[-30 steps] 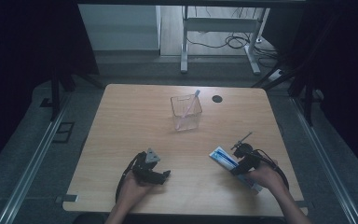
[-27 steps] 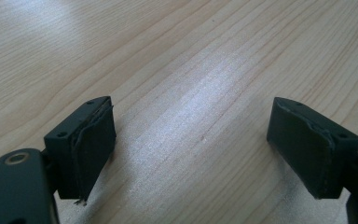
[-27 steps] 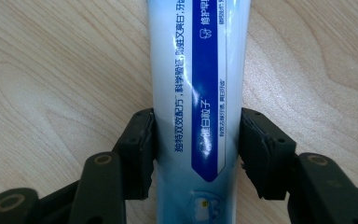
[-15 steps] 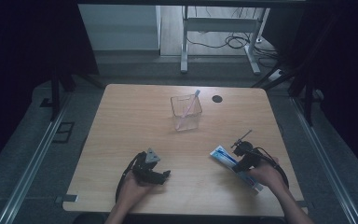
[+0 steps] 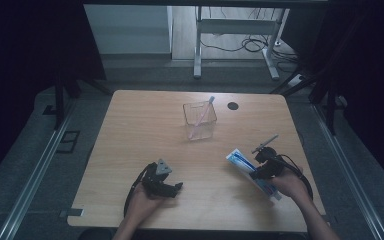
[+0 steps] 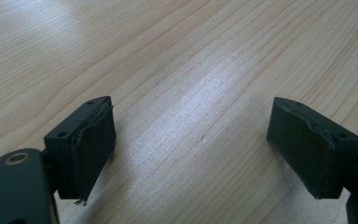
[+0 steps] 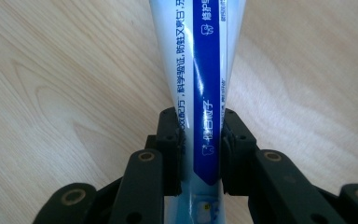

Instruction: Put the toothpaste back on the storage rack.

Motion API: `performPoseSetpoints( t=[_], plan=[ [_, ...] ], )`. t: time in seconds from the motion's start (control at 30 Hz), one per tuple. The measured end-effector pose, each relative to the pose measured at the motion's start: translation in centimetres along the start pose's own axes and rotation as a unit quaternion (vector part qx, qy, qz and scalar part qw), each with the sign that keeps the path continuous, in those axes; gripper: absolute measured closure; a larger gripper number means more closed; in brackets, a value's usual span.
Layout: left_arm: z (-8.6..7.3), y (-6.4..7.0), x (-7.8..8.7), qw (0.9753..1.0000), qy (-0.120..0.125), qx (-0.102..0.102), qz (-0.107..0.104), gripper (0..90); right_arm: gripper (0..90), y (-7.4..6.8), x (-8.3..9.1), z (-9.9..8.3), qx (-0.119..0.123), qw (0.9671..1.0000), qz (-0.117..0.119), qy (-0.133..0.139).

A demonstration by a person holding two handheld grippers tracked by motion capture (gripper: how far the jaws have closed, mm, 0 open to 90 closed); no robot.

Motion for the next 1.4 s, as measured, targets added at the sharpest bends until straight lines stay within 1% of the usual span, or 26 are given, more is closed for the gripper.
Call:
performPoseSetpoints(
  t=[0.17,0.27,0.37,0.43,0.63,0.77,0.93,1.4],
  plan=[
    [0.0,0.0,0.0,1.0000,0.000,-0.001,0.000,15.4,72.1,-0.3,0.7,0.8,0.008,0.9996,0.002,0.027],
    [0.0,0.0,0.0,1.0000,0.000,-0.002,0.000,15.4,72.2,-0.4,1.0,1.4,0.008,0.9990,0.005,0.043],
    [0.0,0.0,0.0,1.0000,0.000,-0.002,0.000,15.3,72.2,-0.3,1.3,2.0,0.011,0.9981,0.006,0.061],
    [0.0,0.0,0.0,1.0000,0.000,-0.002,0.000,15.4,72.2,-0.3,1.6,2.5,0.008,0.9972,0.007,0.074],
    [0.0,0.0,0.0,1.0000,0.000,-0.002,0.000,15.4,72.3,-0.3,2.1,3.6,0.009,0.9945,0.001,0.104],
    [0.0,-0.1,0.0,1.0000,0.000,-0.004,0.001,15.4,72.4,-0.4,2.2,4.4,0.007,0.9927,0.005,0.120],
    [0.0,-0.1,0.0,1.0000,0.000,-0.004,0.000,15.4,72.4,-0.6,2.4,5.3,0.007,0.9909,0.003,0.134],
    [0.0,-0.1,0.0,1.0000,0.000,-0.004,0.001,15.3,72.2,-1.0,3.4,7.9,0.008,0.9859,0.002,0.167]
  ],
)
Point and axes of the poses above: each handheld gripper's, and its own axes: x roughly backward along the jaws, z roughly out of its top, y roughly to its right, the point moved 5 cm from there along -x, roughly forward along the jaws, and after that the axes turned 3 degrees about -x, right-handed, at the moved point
